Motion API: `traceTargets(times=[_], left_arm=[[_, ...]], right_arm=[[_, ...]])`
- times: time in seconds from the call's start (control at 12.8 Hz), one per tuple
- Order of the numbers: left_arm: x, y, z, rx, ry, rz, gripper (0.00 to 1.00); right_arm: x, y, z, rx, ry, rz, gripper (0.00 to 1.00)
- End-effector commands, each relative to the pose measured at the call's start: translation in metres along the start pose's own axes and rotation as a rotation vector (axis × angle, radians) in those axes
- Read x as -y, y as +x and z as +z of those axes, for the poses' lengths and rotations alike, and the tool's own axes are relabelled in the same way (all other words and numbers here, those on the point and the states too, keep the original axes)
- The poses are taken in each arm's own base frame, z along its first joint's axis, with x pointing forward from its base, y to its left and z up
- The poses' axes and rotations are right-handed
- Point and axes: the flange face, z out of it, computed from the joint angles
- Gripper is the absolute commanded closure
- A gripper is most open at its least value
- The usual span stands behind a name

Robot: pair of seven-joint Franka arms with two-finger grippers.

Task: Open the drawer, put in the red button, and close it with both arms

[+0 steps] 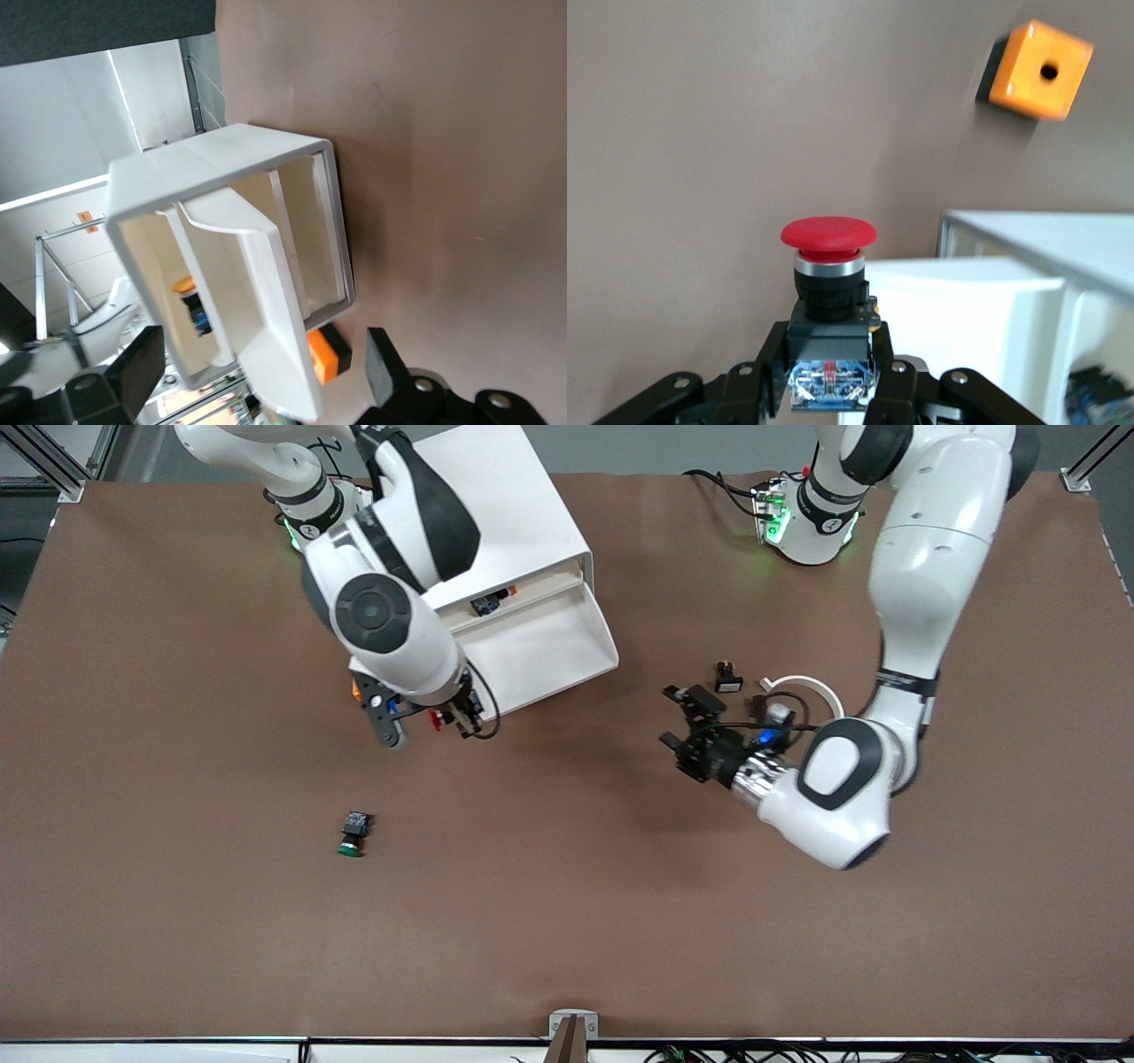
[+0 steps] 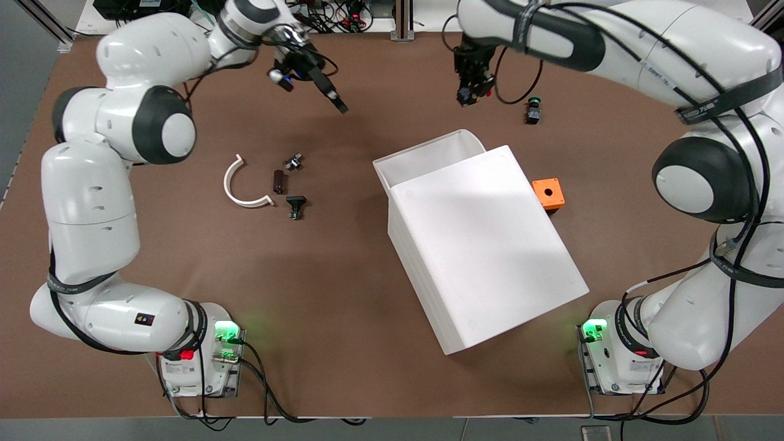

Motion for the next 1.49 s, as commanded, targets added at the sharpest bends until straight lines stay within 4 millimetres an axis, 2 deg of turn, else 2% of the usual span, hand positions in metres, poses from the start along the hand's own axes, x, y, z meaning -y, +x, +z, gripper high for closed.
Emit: traceTargets(times=[0.0, 0.16, 0.31, 0.39, 0.47, 0.55, 0.63, 0.7, 0.78, 0.86, 0.94, 1.02, 1.17, 1.33, 1.41], left_arm=[[0.009, 0.032, -0.044, -0.031, -0.041, 0.088, 0.01], [0.022, 0.051, -0.059, -0.216, -0.123, 0.141, 0.01], [0.046, 0.056, -0.079, -0.366, -0.208, 0.223, 0.01], [0.070, 0.051, -0.089, -0.465, -0.259, 0.300, 0.01], [0.084, 0.048, -0.093, -0.537, -0.278, 0.372, 0.01], [0.103, 0.038, -0.093, -0.591, -0.285, 0.464, 0.01], [0.112, 0.033, -0.094, -0.610, -0.278, 0.539, 0.01], [0.112, 0.033, -0.093, -0.622, -0.264, 0.581, 0.01], [0.107, 0.037, -0.095, -0.663, -0.260, 0.599, 0.01], [0.105, 0.035, -0.098, -0.720, -0.264, 0.689, 0.01], [0.103, 0.033, -0.101, -0.742, -0.265, 0.779, 0.01], [0.101, 0.032, -0.102, -0.755, -0.259, 0.835, 0.01], [0.095, 0.027, -0.108, -0.783, -0.290, 0.941, 0.01], [0.083, 0.021, -0.108, -0.839, -0.301, 1.047, 0.01], [0.074, 0.016, -0.102, -0.853, -0.305, 1.091, 0.01]], right_arm=[[-0.016, -0.044, 0.037, 0.002, 0.014, 0.045, 0.99], [-0.021, -0.067, 0.049, -0.001, 0.026, 0.063, 0.99], [-0.032, -0.093, 0.070, -0.008, 0.035, 0.082, 0.99], [-0.038, -0.101, 0.078, -0.010, 0.037, 0.073, 0.99], [-0.044, -0.116, 0.084, -0.013, 0.041, 0.072, 0.96], [-0.047, -0.127, 0.086, -0.013, 0.059, 0.086, 0.89], [-0.047, -0.129, 0.085, -0.013, 0.066, 0.091, 0.73], [-0.044, -0.124, 0.084, -0.013, 0.063, 0.089, 0.52], [-0.042, -0.119, 0.081, -0.011, 0.065, 0.090, 0.29], [-0.042, -0.117, 0.077, -0.014, 0.058, 0.067, 0.01], [-0.040, -0.115, 0.067, -0.017, 0.051, 0.045, 0.00], [-0.035, -0.105, 0.051, -0.024, 0.050, 0.045, 0.00], [-0.015, -0.054, 0.004, -0.062, 0.048, 0.027, 0.00], [-0.003, 0.020, -0.034, -0.071, 0.009, -0.114, 0.00], [0.001, 0.060, -0.054, -0.063, 0.007, -0.180, 0.00]])
